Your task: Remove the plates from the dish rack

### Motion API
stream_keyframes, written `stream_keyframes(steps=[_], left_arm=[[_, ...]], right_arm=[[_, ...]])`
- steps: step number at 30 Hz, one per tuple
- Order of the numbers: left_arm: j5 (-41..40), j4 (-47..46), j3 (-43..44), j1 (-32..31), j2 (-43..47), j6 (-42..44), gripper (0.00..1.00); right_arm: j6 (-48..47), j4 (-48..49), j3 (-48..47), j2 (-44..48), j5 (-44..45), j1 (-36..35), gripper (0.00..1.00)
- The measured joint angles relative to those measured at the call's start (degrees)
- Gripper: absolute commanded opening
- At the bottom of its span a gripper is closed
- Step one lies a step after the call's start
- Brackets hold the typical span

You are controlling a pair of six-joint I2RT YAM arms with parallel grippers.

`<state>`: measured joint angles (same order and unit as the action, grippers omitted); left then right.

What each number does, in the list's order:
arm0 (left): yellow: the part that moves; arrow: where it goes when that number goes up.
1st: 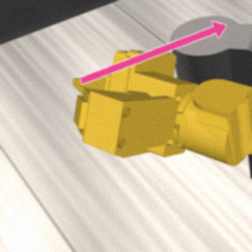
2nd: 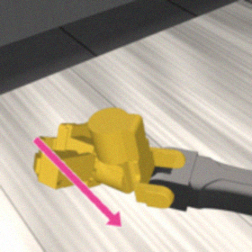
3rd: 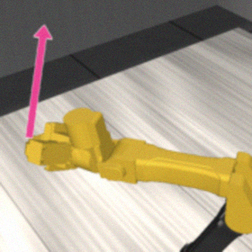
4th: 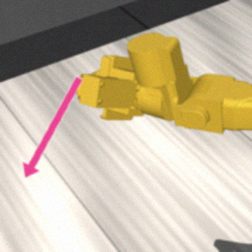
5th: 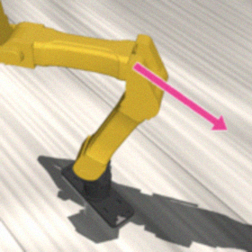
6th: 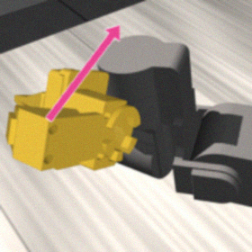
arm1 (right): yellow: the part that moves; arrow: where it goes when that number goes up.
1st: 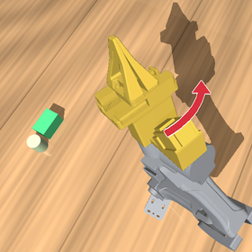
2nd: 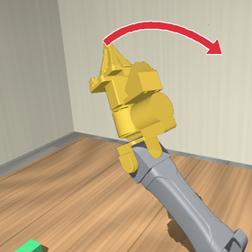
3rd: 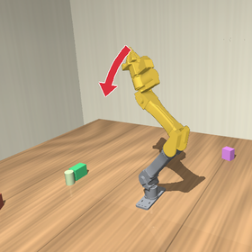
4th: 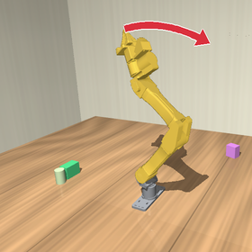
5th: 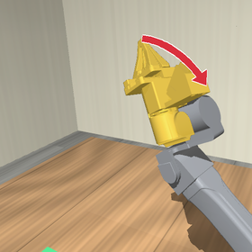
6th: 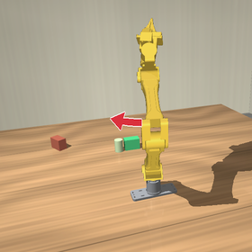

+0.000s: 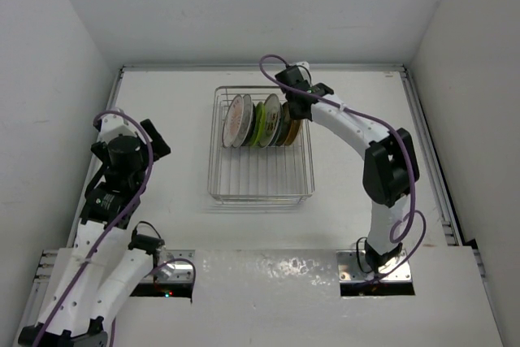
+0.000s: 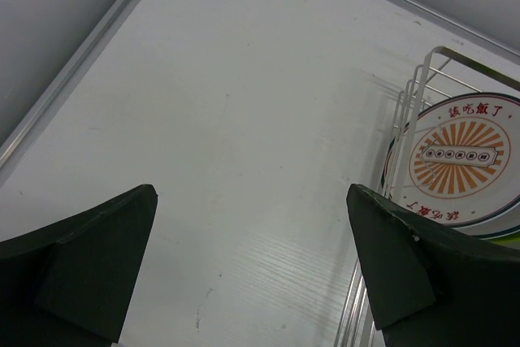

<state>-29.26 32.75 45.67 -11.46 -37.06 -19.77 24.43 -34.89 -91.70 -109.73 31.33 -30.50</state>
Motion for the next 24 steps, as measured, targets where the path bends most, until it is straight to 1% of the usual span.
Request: stream_keyframes(steps=[2,3,6,7,10,16,20,24], left_arm=[[0.24,-0.02,0.0,0.0,-0.09,0.02,1.0],[0.39,-0.04,0.0,0.0,-0.09,0.02,1.0],[0.74,-0.11,0.0,0.0,-0.09,0.15,1.0],[0.87,-0.17,0.0,0.0,-0.09,0.2,1.0],[1.25,-0.31,0.0,0.0,-0.09,0.22,1.0],[1.44,-0.39,0.0,0.0,-0.07,0.22,1.0],[1.44,-0.39,0.0,0.0,-0.09,0.24,1.0],[1.46,-0.39,-0.02,0.02,-0.09,0.24,1.0]], right_arm=[[0.02,-0.17,-0.52,-1.33,0.63,-0.46,0.24],[0.04,-0.39,-0.92,-1.97,0.96,-0.68,0.18],[0.15,-1.75,-2.91,-4.24,3.06,-1.49,0.11],[0.22,-2.1,-3.5,-4.63,3.8,-1.64,0.07],[0.46,-3.23,-4.87,-5.14,6.12,-2.32,0.0],[0.26,-8.02,-10.01,-5.35,10.45,-3.58,0.0],[-1.09,-11.37,-15.61,-5.05,15.02,-3.78,0.0],[-2.89,-12.63,-16.41,-1.25,18.6,-3.28,0.0]])
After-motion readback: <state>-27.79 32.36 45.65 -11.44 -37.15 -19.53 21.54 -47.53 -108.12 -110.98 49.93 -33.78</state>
